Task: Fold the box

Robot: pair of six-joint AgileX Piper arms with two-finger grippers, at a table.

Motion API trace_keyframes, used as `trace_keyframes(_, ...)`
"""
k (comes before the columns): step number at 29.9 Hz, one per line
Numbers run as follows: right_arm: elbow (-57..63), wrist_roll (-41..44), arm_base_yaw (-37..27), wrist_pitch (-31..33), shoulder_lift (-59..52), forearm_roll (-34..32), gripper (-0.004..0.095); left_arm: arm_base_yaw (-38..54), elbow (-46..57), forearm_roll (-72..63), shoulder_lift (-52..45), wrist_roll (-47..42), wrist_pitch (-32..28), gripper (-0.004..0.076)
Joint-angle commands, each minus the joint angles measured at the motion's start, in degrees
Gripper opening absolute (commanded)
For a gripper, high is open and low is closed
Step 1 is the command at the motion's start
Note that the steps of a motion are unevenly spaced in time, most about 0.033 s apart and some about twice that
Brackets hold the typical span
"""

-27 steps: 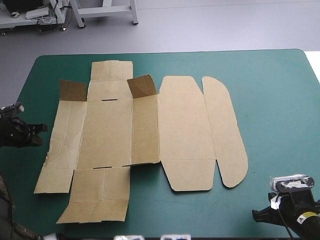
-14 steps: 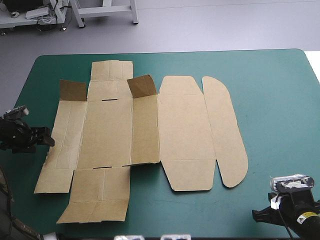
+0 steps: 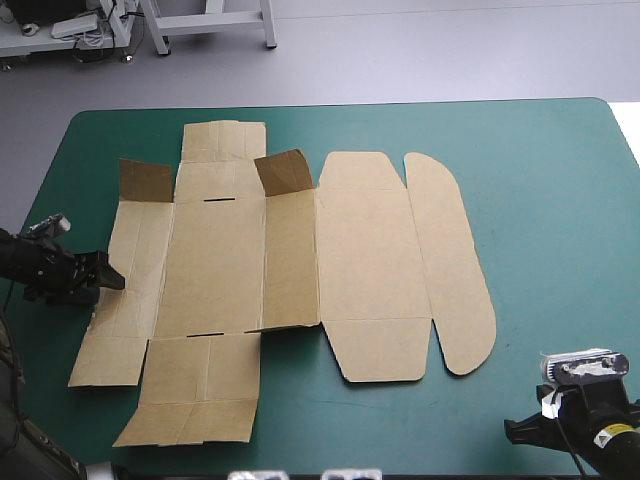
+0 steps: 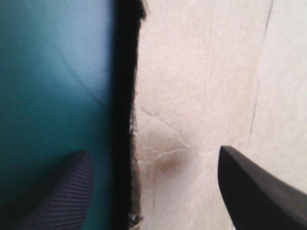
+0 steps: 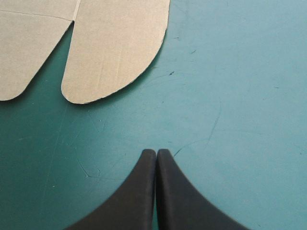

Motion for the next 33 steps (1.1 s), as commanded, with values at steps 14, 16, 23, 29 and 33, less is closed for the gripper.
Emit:
trace_keyframes(14, -1.5, -0.23, -0.02, -2.91, 0.42, 0.52, -0.0013, -0.2, 14.15, -15.09, 2.66, 9.37, 4.5, 0.0528)
trace_keyframes(16, -1.5, -0.23, -0.02, -2.91, 0.42, 0.52, -0.0013, -0.2, 15.88, -15.23, 2.96, 9.41, 4.5, 0.0528)
trace_keyframes(23, -1.5, -0.23, -0.02, -2.91, 0.42, 0.52, -0.0013, -1.89, 17.12, -15.72, 3.67, 9.56, 4.5, 0.0528)
trace_keyframes(29, -1.5, -0.23, -0.02, -2.91, 0.42, 0.52, -0.0013, -3.66, 15.97, -15.4, 3.67, 9.43, 4.5, 0.049)
trace_keyframes(33, -1.5, -0.23, -0.02, -2.91, 0.42, 0.52, -0.0013, -4.69, 13.68, -14.04, 3.67, 8.28, 4.5, 0.0228)
